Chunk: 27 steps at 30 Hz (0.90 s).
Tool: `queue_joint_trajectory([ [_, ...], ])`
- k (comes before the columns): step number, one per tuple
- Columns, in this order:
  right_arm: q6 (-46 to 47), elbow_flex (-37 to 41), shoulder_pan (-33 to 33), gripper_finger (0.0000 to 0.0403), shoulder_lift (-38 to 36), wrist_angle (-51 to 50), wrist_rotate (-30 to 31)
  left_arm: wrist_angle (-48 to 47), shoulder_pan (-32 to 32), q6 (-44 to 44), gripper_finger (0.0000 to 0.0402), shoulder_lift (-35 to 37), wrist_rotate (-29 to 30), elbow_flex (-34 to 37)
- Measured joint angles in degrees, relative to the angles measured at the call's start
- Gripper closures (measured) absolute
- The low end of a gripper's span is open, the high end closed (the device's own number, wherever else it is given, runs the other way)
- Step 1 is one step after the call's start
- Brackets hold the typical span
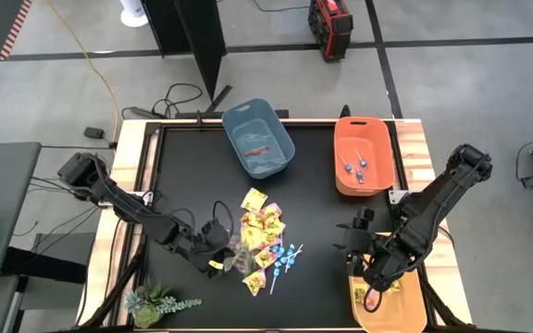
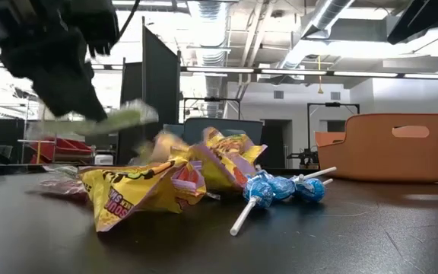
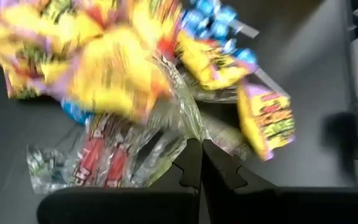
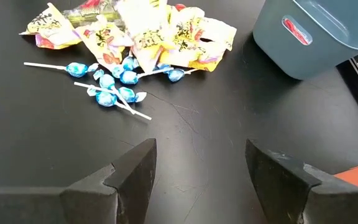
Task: Sort candy
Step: Put the transparent candy into the blue bin
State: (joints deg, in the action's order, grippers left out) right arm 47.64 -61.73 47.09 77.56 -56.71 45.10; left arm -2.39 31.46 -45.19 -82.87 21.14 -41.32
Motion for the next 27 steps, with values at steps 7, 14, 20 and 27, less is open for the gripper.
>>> queue_joint_trajectory([
  [7, -0.1, 0.0, 0.0, 0.0138, 0.0, 0.0, 0.0, -1.7, 0.0, 4.8, 0.0401, 7.7, 3.2, -0.1],
  [14, -1.0, 0.0, 0.0, 0.0138, 0.0, 0.2, 0.0, -0.2, -4.4, 15.3, 0.0401, 15.9, 23.1, -0.2],
  [20, -1.6, 0.0, 0.0, 0.0138, 0.0, 0.3, 0.0, 6.9, -18.2, 23.4, 0.0401, 16.6, 26.3, -0.2],
  [27, -2.7, 0.0, -0.2, 0.0138, 0.0, 0.3, 0.0, 12.9, -38.7, 23.2, 0.0401, 16.1, 11.8, -0.2],
])
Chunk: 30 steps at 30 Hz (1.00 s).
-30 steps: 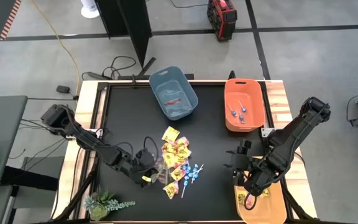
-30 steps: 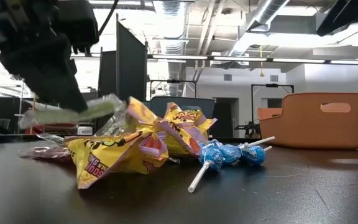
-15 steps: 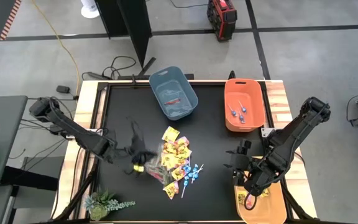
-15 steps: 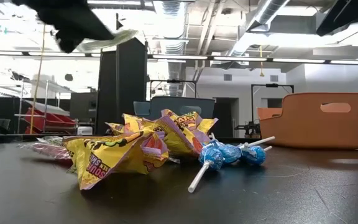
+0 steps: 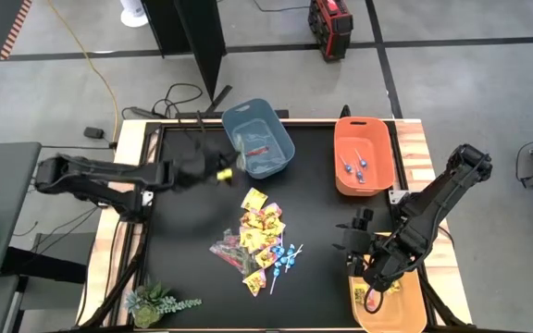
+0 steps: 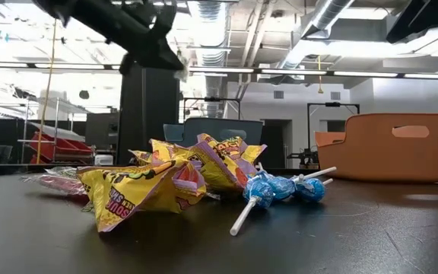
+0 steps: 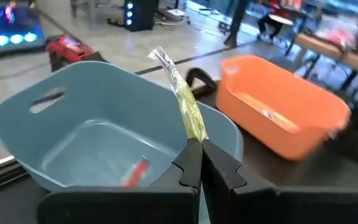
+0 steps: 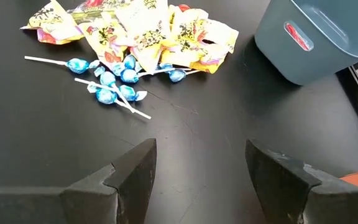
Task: Sort candy
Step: Put the transparent candy into the blue bin
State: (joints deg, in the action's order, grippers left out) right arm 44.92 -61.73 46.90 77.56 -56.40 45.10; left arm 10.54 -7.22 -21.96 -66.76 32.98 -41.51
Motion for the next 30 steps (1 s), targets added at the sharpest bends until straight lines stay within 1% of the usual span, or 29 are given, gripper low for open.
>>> queue_joint_trajectory([
  [3, -0.1, 0.0, -0.7, 0.0138, 0.0, 0.0, 0.0, 0.6, -6.5, -1.4, 0.0401, 0.0, -4.8, 0.0],
  [7, -0.5, 0.0, -1.8, 0.0138, 0.0, 0.0, 0.0, 0.8, -12.1, -2.2, 0.0401, 0.0, -8.2, 0.0],
  [12, -2.0, 0.0, -3.0, 0.0138, 0.0, 0.4, 0.0, 1.0, -15.6, -3.8, 0.0399, 0.0, -12.3, 0.0],
  [15, -2.4, 0.0, -3.9, 0.0138, 0.0, 0.4, 0.0, 1.1, -16.5, -4.7, 0.0383, 0.0, -13.5, 0.0],
  [19, -4.8, 0.0, -5.0, 0.0138, 0.0, 2.3, 0.0, 3.7, -16.9, -5.9, 0.0345, -1.9, -14.4, 0.0],
  [22, -7.2, 0.0, -5.7, 0.0138, 0.0, 4.5, 0.0, 7.9, -16.9, -7.9, 0.0304, -5.3, -15.3, 0.0],
  [26, -8.8, 0.0, -5.9, 0.0138, 0.0, 6.3, -0.1, 10.7, -16.9, -9.3, 0.0239, -9.8, -18.9, 0.0],
  [28, -8.8, 0.0, -5.7, 0.0138, 0.0, 6.3, -0.1, 10.8, -16.9, -8.8, 0.021, -10.2, -20.5, 0.0],
  [30, -8.8, 0.0, -5.2, 0.0138, 0.0, 6.3, -0.1, 11.0, -16.9, -6.5, 0.0189, -9.8, -24.1, 0.0],
])
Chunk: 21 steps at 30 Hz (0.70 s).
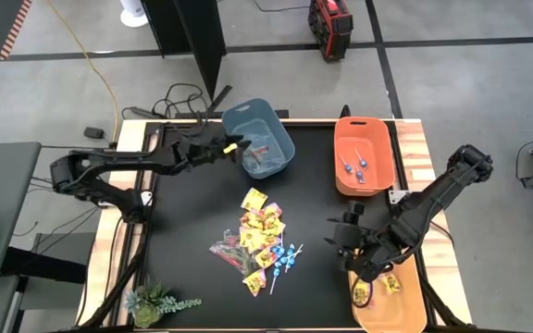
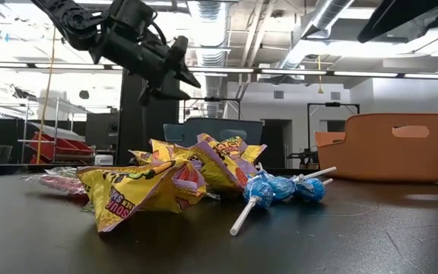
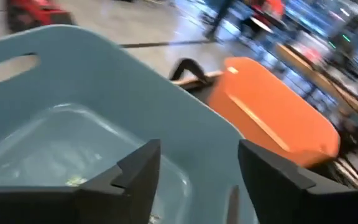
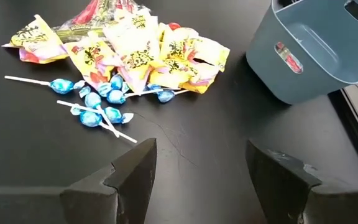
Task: Sort candy
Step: Put the transparent candy into the blue bin
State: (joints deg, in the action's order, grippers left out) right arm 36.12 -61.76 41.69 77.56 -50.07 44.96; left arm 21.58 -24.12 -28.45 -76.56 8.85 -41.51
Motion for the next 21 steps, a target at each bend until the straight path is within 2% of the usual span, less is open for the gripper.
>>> queue_joint_trajectory([
  [5, 0.7, 0.0, 1.5, 0.0138, 0.0, 0.0, -0.1, -1.5, 1.2, 7.2, 0.0178, 4.2, -13.0, 0.0],
  [8, 1.2, 0.0, 2.4, 0.0138, 0.0, 0.0, -0.1, -8.3, 4.1, 12.7, 0.0186, 6.9, -18.6, 0.0],
  [15, 2.8, 0.0, 2.9, 0.0138, 0.0, 0.1, -0.1, -28.1, 17.6, 18.6, 0.0206, 7.7, -18.0, 0.0],
  [21, 2.9, 0.0, 2.8, 0.0138, 0.0, 0.1, -0.1, -40.2, 31.7, 13.2, 0.0227, 7.5, -11.3, 0.0],
])
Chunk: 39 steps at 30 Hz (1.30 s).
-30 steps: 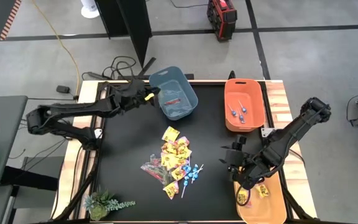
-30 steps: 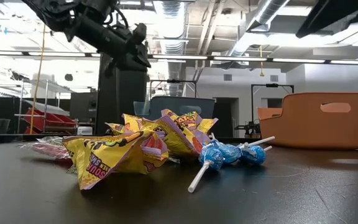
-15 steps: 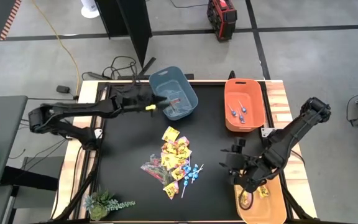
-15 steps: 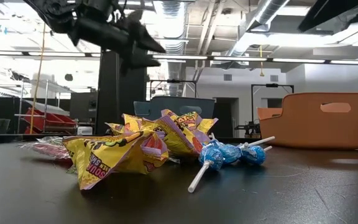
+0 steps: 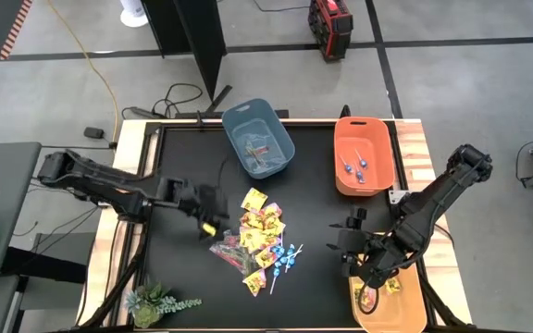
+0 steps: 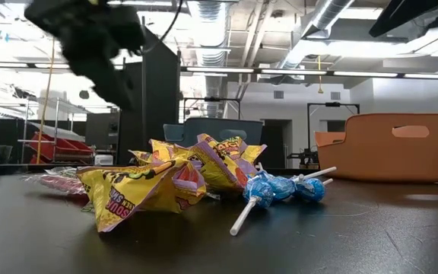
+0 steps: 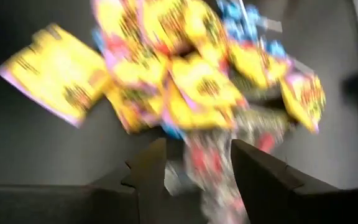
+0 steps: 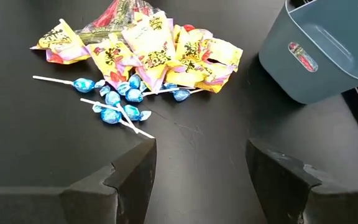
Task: Sort candy
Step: Put the transparent candy into the blue bin
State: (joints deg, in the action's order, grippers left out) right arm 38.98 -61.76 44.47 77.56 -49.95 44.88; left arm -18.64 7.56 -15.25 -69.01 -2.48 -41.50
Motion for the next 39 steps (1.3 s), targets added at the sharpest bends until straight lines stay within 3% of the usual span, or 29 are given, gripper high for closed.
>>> queue_joint_trajectory([
  [9, -0.4, 0.0, -2.0, 0.0138, 0.0, 0.0, 0.0, 0.4, 15.8, -5.2, 0.0242, -3.2, 16.7, 0.0],
  [18, -0.7, 0.0, -2.6, 0.0138, 0.0, -0.1, 0.0, 9.0, 18.4, -5.3, 0.0177, -14.1, 23.4, 0.0],
  [22, -1.3, 0.0, -2.6, 0.0138, 0.0, -0.1, 0.0, 9.0, 17.1, -6.9, 0.016, -17.4, 24.3, 0.0],
  [27, -1.5, 0.0, -2.6, 0.0138, 0.0, -0.1, 0.0, 9.1, 15.1, -9.3, 0.0167, -20.2, 23.3, 0.0],
  [34, -1.5, 0.0, -2.5, 0.0138, 0.0, -0.1, 0.0, 9.8, 13.2, -11.0, 0.0199, -22.8, 18.7, -0.2],
  [39, -1.5, 0.0, -2.5, 0.0138, 0.0, 0.0, 0.0, 9.7, 12.9, -11.1, 0.0248, -22.3, 18.0, -0.1],
])
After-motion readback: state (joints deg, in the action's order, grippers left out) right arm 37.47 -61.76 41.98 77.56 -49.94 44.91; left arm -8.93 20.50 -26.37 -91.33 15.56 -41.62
